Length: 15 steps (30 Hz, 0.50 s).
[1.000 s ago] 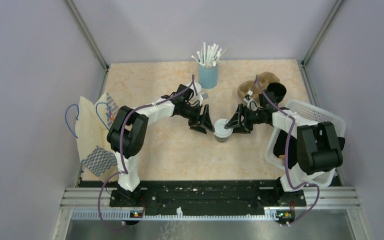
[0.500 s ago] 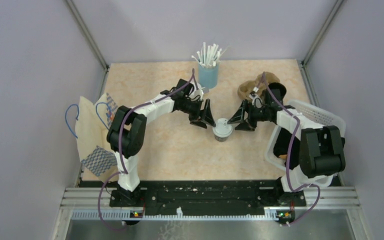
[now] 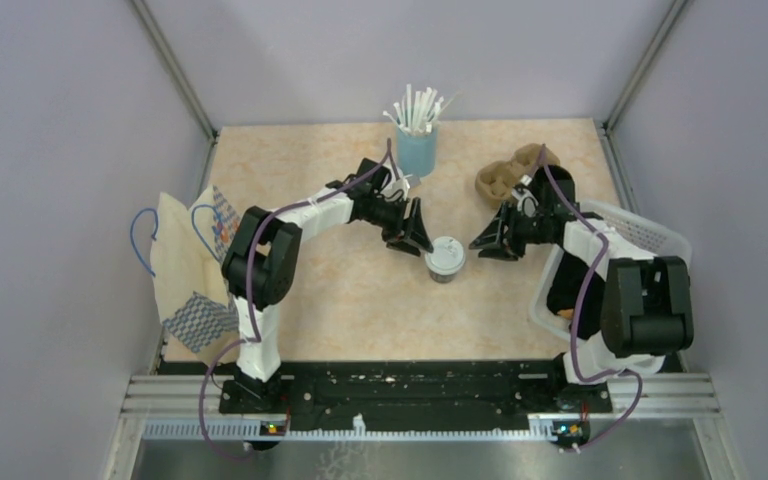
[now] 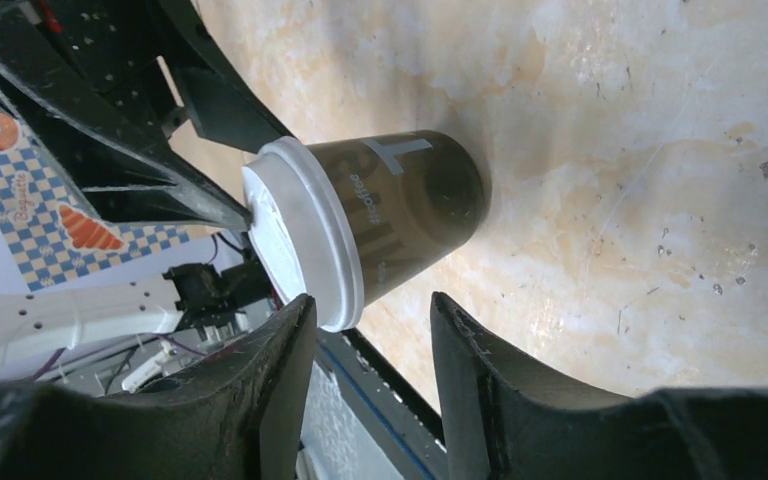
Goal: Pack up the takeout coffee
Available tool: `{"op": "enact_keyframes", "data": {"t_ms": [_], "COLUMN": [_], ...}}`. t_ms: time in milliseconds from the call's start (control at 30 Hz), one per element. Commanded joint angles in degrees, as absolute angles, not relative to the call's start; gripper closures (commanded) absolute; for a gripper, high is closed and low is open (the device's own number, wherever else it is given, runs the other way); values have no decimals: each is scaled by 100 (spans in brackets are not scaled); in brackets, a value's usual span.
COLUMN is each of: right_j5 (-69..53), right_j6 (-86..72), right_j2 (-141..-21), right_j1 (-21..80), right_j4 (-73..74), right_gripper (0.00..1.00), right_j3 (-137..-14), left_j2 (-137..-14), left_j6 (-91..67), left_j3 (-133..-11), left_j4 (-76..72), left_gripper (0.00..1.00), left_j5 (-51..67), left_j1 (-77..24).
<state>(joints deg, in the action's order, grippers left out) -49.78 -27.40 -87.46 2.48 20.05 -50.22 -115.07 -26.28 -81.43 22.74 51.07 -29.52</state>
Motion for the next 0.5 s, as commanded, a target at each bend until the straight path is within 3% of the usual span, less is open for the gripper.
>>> {"op": "enact_keyframes", "data": {"t_ms": [0,467], "right_j5": [-5125,-4662], "right_j6": [-2504,-2663], "right_j2": [-8898,-9245], "right_j1": [377,580], "right_j4": [2011,1827], "right_gripper": [55,61], "right_j3": [-4966,-4843], "left_j2": [-11498,-11555], "left_j6": [-2623,-2609], "left_j3": [-8143,-8009], "left_j4": [2079,2081], "left_gripper": [41,45], "left_j5": [5223,5086], "left_j1": [-2951,-2952]}}
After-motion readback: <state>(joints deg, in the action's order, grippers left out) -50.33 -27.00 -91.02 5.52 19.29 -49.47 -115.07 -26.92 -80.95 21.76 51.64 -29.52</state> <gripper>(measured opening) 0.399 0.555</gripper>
